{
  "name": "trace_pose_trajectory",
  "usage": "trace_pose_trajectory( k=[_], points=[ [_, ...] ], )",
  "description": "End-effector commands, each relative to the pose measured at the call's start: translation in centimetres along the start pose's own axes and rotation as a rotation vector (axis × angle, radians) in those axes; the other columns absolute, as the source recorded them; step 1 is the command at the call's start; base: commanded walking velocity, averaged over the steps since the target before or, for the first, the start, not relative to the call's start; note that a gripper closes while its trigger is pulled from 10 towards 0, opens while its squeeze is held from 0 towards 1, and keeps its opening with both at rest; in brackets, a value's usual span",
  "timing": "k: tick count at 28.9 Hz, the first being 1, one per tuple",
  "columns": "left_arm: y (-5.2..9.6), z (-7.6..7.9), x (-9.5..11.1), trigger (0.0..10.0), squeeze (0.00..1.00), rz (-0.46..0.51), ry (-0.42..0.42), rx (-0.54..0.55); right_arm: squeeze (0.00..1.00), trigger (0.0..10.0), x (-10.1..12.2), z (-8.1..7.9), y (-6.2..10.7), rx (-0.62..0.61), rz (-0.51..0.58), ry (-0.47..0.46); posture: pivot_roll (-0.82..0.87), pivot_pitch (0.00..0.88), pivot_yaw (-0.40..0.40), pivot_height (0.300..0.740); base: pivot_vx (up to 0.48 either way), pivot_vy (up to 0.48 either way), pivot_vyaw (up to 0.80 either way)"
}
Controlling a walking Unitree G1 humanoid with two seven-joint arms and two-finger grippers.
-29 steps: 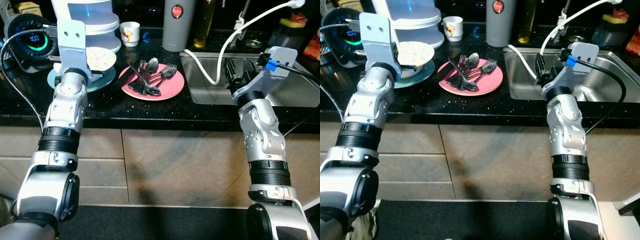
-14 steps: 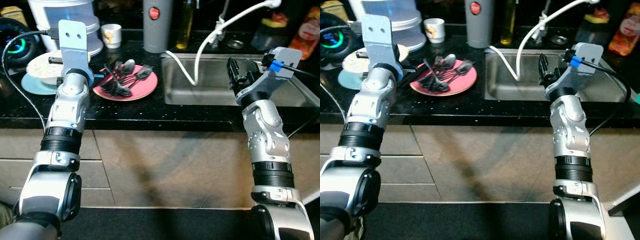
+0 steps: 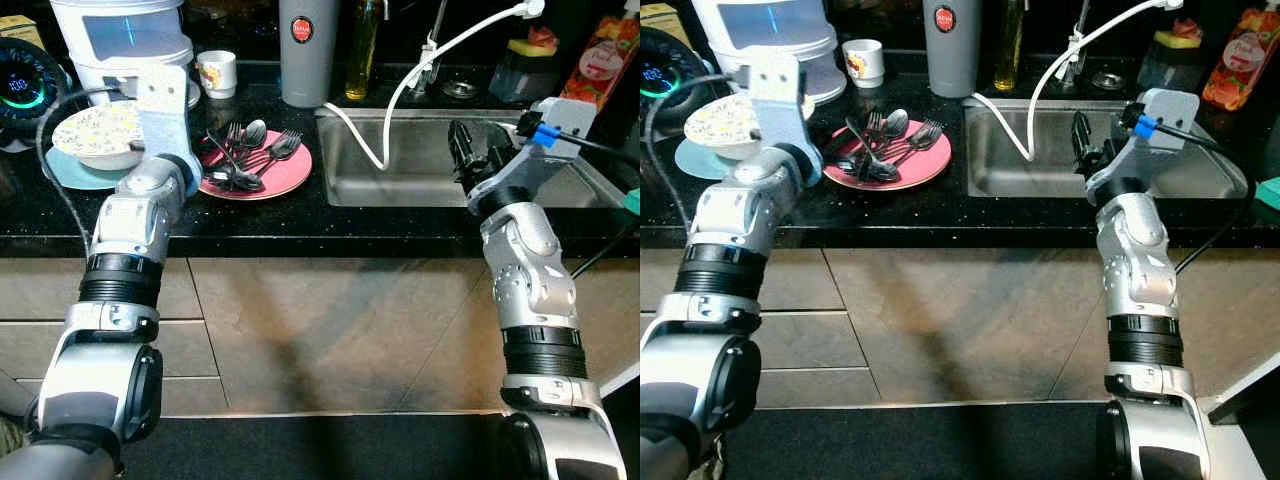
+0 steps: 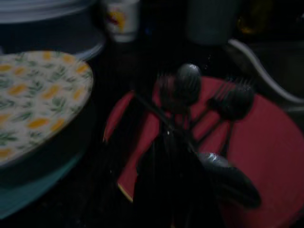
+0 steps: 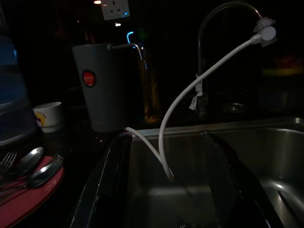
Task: Kitchen organization
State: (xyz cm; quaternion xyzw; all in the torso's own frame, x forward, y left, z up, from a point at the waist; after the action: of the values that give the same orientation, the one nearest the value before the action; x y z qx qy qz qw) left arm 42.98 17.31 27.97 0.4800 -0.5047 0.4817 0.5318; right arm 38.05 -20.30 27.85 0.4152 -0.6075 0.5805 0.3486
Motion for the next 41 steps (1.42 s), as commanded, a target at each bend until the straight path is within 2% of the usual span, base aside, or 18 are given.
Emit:
trace_pose_trajectory(
  k=[1,3,4,5,6,8,12,14,15,18,19,20,21,23,25,30,35,41],
  points=[
    [-0.6,-0.3,-0.7,10.0,0.0,-0.02,-0.013,0.055,0.0,10.0,0.3,-0.2,-0.3,0.011,0.003,0.003,0.11,0.047,-0.02,0.74,0.0,0.0,0.0],
    [-0.7,-0.3,-0.9,10.0,0.0,-0.028,-0.012,0.075,0.0,10.0,0.3,-0.3,-0.3,0.015,0.005,0.002,0.11,0.047,-0.02,0.74,0.0,0.0,0.0],
    [-0.6,0.6,-0.5,10.0,0.0,0.03,-0.064,0.057,0.0,10.0,0.6,-0.9,-0.3,0.032,0.018,-0.013,0.09,0.043,-0.009,0.74,0.0,0.0,0.0],
    [-0.6,0.6,-0.5,10.0,0.0,0.03,-0.064,0.057,0.0,10.0,0.6,-0.9,-0.3,0.032,0.018,-0.013,0.09,0.043,-0.009,0.74,0.0,0.0,0.0],
    [-0.3,0.8,-0.2,10.0,0.0,0.067,-0.108,0.053,0.0,10.0,0.8,-1.1,-0.2,0.039,0.025,-0.018,0.08,0.041,-0.006,0.74,0.0,0.0,0.0],
    [0.4,0.8,0.0,10.0,0.0,0.126,-0.134,0.053,0.0,10.0,0.9,-1.3,0.2,0.042,0.035,-0.03,0.07,0.042,-0.003,0.74,0.0,0.0,0.0],
    [2.1,0.6,0.6,10.0,0.0,0.267,-0.054,0.041,0.0,10.0,1.1,-0.7,1.3,0.0,0.061,-0.053,0.07,0.041,-0.01,0.74,0.0,0.0,0.0],
    [2.3,0.7,0.7,10.0,0.0,0.288,-0.035,0.031,0.0,10.0,1.2,-0.6,1.4,-0.008,0.071,-0.055,0.07,0.041,-0.01,0.74,0.0,0.0,0.0],
    [2.9,1.4,0.9,10.0,0.0,0.338,-0.047,0.002,0.0,10.0,2.0,-0.2,2.0,-0.048,0.13,-0.015,0.07,0.032,-0.009,0.74,0.0,0.0,0.0],
    [3.5,2.0,1.3,10.0,0.0,0.382,-0.026,-0.042,0.0,10.0,2.7,0.1,2.6,-0.094,0.181,0.033,0.07,0.031,-0.011,0.74,0.0,0.0,0.0],
    [4.7,2.1,2.1,10.0,0.0,0.461,-0.029,-0.052,0.0,10.0,3.2,0.2,3.2,-0.13,0.218,0.053,0.07,0.03,-0.015,0.74,0.0,0.0,0.0],
    [5.4,2.2,2.4,10.0,0.0,0.49,-0.041,-0.07,0.0,10.0,3.5,0.1,3.5,-0.13,0.232,0.095,0.07,0.026,-0.016,0.74,0.0,0.0,0.0],
    [5.4,2.2,2.4,10.0,0.0,0.49,-0.041,-0.07,0.0,10.0,3.5,0.1,3.5,-0.13,0.232,0.095,0.07,0.026,-0.016,0.74,0.0,0.0,0.0],
    [6.4,2.3,2.8,10.0,0.0,0.529,-0.082,-0.092,0.0,10.0,3.6,-0.1,4.0,-0.124,0.239,0.158,0.08,0.015,-0.016,0.74,0.0,0.0,0.0],
    [7.0,2.3,2.8,10.0,0.0,0.543,-0.087,-0.095,0.0,10.0,3.6,0.1,4.3,-0.133,0.234,0.155,0.08,0.015,-0.017,0.74,0.0,0.0,0.0],
    [7.0,2.5,2.9,10.0,0.0,0.561,-0.117,-0.086,0.0,10.0,4.0,0.4,4.2,-0.152,0.246,0.171,0.08,0.013,-0.024,0.74,0.0,0.0,0.0],
    [7.1,3.4,3.0,10.0,0.0,0.575,-0.129,-0.102,0.0,10.0,4.3,0.5,4.2,-0.166,0.259,0.198,0.08,0.0,-0.021,0.74,0.0,0.0,0.0],
    [7.0,4.3,2.6,10.0,0.0,0.567,-0.126,-0.118,0.0,10.0,3.6,0.5,4.6,-0.177,0.231,0.187,0.07,0.0,-0.01,0.74,0.0,0.0,0.0]
  ],
)
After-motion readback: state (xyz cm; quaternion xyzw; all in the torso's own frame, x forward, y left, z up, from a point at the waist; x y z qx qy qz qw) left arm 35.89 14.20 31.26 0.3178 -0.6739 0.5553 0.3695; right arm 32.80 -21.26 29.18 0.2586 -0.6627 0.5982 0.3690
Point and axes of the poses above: a point about 5 cm out from each wrist's last joint towards the gripper, its own y axis pointing back from the gripper into the wrist, its own x axis along the axis of the wrist's last joint, z = x × y, the point moved 2 cm from there along -y, pointing out of the wrist towards the gripper, and after that the axes turned 3 degrees about y, right-handed, at the moved point
